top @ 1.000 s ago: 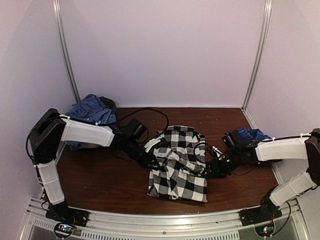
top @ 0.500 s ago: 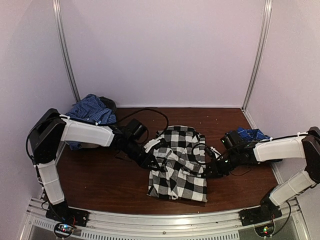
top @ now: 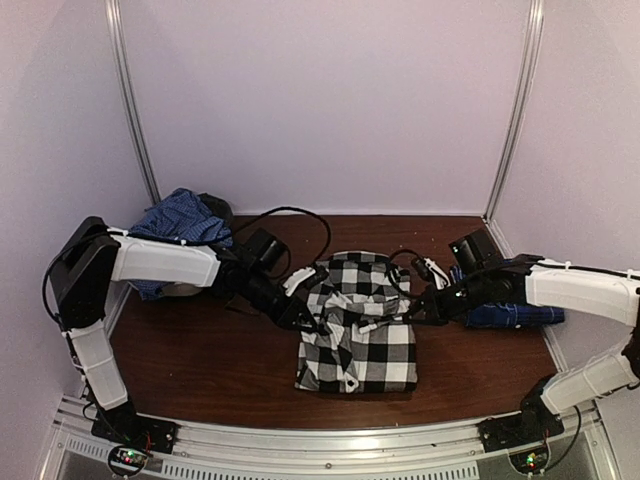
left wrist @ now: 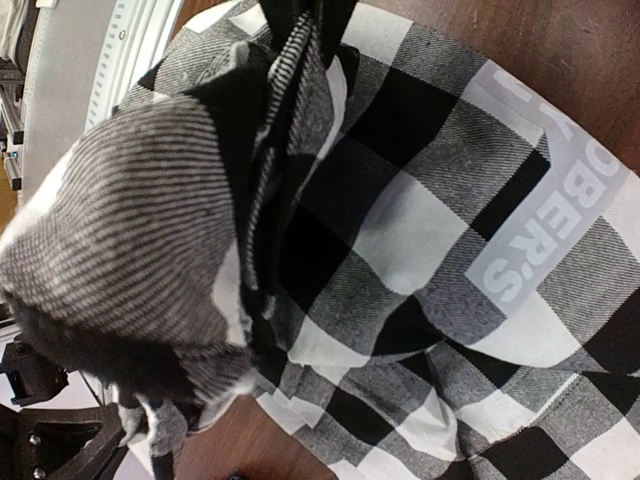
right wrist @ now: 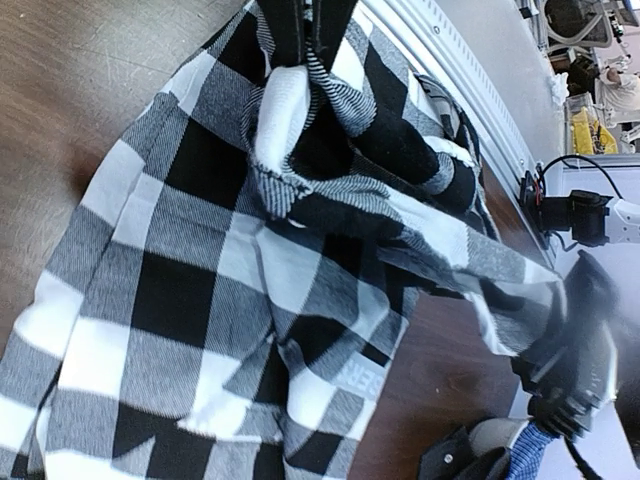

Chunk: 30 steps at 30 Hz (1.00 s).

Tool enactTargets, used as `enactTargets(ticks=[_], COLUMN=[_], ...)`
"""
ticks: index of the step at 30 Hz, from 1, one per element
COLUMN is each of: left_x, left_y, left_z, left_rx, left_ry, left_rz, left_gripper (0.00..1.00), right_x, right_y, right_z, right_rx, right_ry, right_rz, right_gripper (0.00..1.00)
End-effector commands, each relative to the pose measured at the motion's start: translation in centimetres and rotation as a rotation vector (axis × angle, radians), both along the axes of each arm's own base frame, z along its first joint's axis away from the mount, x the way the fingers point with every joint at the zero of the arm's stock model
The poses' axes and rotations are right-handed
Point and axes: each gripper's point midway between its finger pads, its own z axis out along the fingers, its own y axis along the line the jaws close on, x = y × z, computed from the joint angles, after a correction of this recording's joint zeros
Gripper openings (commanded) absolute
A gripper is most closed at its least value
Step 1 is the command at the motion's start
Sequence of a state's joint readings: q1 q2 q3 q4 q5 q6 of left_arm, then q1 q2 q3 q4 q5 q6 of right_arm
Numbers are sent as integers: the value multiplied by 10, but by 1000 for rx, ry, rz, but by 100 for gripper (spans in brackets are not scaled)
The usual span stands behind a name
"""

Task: Fold and stack the long sleeve shirts
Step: Fold the rectangle-folded shirt at the center of the board.

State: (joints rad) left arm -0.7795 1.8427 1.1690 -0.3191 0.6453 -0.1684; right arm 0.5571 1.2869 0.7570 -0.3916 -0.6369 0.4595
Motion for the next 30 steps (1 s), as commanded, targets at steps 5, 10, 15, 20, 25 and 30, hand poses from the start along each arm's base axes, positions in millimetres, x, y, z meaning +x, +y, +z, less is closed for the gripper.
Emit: enactTargets(ticks=[5,10,15,20,25,30], left_x=[21,33,44,59,72,77], left_y=[5,6,7,9,6,7], left_z=[8,-13,-23,-11,19,52], left_rx=[8,62,105,119,63,-14], left_ry=[35,51,41,-7,-77,-145], left_rz=[61,104,152,220,275,315], left_gripper=[0,3,12,26,44,59], right_x=[23,34,45,57,58,41], right_y=[-11,-15,-16,-25,-29,-24], right_z=[-8,-29,-41,-32,-13,3], right_rx=[-138,-187,-230,-292,-291,-228], right_ry=[-66,-66,-81,-125,-160,-168], right_rz=[-24,-36,-44,-76,-96,-98], right_gripper=[0,0,7,24,40,50])
